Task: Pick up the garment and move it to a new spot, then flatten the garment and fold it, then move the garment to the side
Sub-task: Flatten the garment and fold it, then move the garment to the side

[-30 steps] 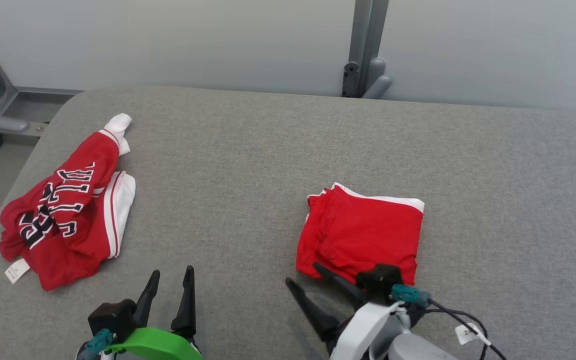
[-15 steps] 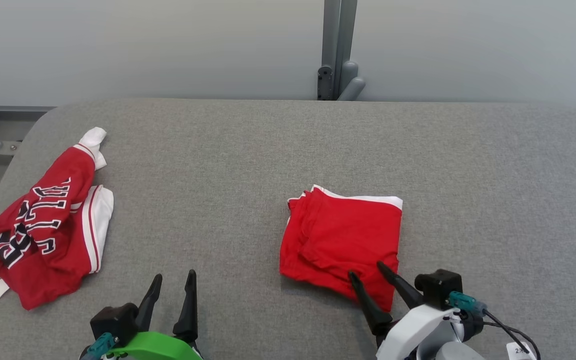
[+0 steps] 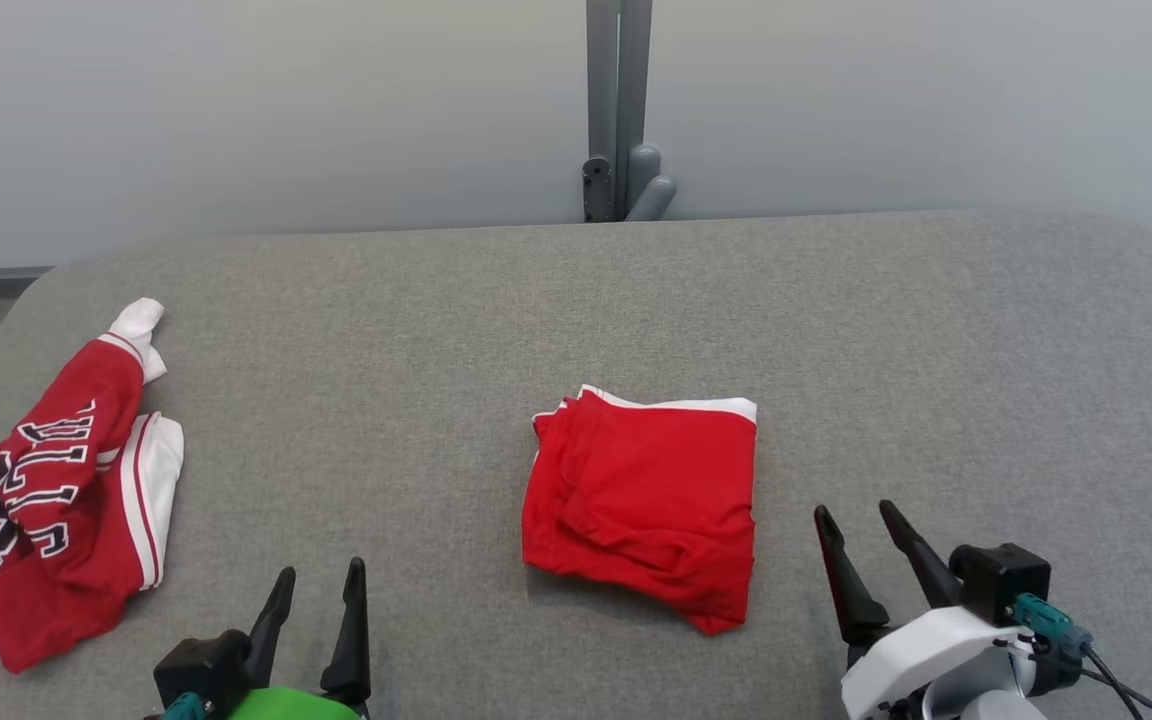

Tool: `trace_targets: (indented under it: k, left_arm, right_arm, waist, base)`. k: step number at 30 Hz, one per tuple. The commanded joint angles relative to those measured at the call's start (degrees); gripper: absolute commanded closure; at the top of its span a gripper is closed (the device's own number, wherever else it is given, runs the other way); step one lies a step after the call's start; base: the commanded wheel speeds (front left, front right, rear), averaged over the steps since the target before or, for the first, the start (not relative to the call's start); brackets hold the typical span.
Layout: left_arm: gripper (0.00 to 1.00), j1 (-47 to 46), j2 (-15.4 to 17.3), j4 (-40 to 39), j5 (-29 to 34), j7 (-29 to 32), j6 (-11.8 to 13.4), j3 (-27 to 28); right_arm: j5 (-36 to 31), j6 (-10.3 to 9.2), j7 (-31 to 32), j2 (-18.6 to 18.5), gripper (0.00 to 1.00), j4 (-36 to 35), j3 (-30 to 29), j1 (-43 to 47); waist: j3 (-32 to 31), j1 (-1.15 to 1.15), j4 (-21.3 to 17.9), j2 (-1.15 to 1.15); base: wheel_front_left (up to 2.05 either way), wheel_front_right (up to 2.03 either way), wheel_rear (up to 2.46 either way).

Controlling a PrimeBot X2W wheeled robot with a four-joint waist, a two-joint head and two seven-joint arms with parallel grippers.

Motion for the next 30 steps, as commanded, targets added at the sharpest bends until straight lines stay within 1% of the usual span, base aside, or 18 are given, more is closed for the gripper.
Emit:
trace_targets:
  k: [1,3,6,11,20,27,30]
  left_arm:
    - [0.0,1.3,0.2,-0.7,0.9,0.0,0.1,0.6]
    - [0.0,2.1,0.2,-1.3,1.9,0.0,0.1,1.2]
    - [0.0,2.7,0.2,-1.7,3.2,0.0,0.1,1.8]
    - [0.0,3.5,0.2,-2.0,5.3,0.0,0.2,3.2]
    - [0.0,4.6,0.2,-2.6,7.4,0.0,1.0,4.3]
    - [0.0,5.0,0.2,-2.8,7.9,0.0,1.0,4.3]
    - [0.0,4.4,0.2,-2.9,8.0,0.0,1.0,3.8]
  right_arm:
    - [-1.6,-0.01,-0.2,0.2,0.0,-0.9,-1.7,1.5]
    - [-3.8,-0.01,-0.2,0.6,0.0,-2.2,-4.5,2.7]
    - [-5.7,-0.02,-0.2,0.7,0.0,-3.1,-6.8,3.6]
    - [-7.3,-0.01,-0.2,1.0,0.0,-3.7,-8.6,4.5]
    - [-8.0,-0.02,-0.2,1.2,0.0,-4.0,-9.8,5.4]
    - [-6.7,-0.01,-0.2,1.2,0.0,-3.9,-9.1,5.2]
    - [-5.3,-0.01,-0.2,1.2,0.0,-3.5,-8.2,5.0]
  waist:
    - [-0.8,0.0,-1.2,0.0]
    - [-1.2,0.0,-2.1,0.0]
    - [-1.4,0.0,-2.8,0.0]
    - [-1.8,0.0,-3.6,0.0]
    - [-2.0,0.0,-4.0,0.0]
    - [-1.7,0.0,-3.6,0.0]
    - [-1.1,0.0,-2.9,0.0]
  base:
    - [0.0,0.0,0.0]
    - [0.0,0.0,0.0]
    - [0.0,0.0,0.0]
    - [0.0,0.0,0.0]
    - [0.0,0.0,0.0]
    - [0.0,0.0,0.0]
    - [0.0,0.0,0.0]
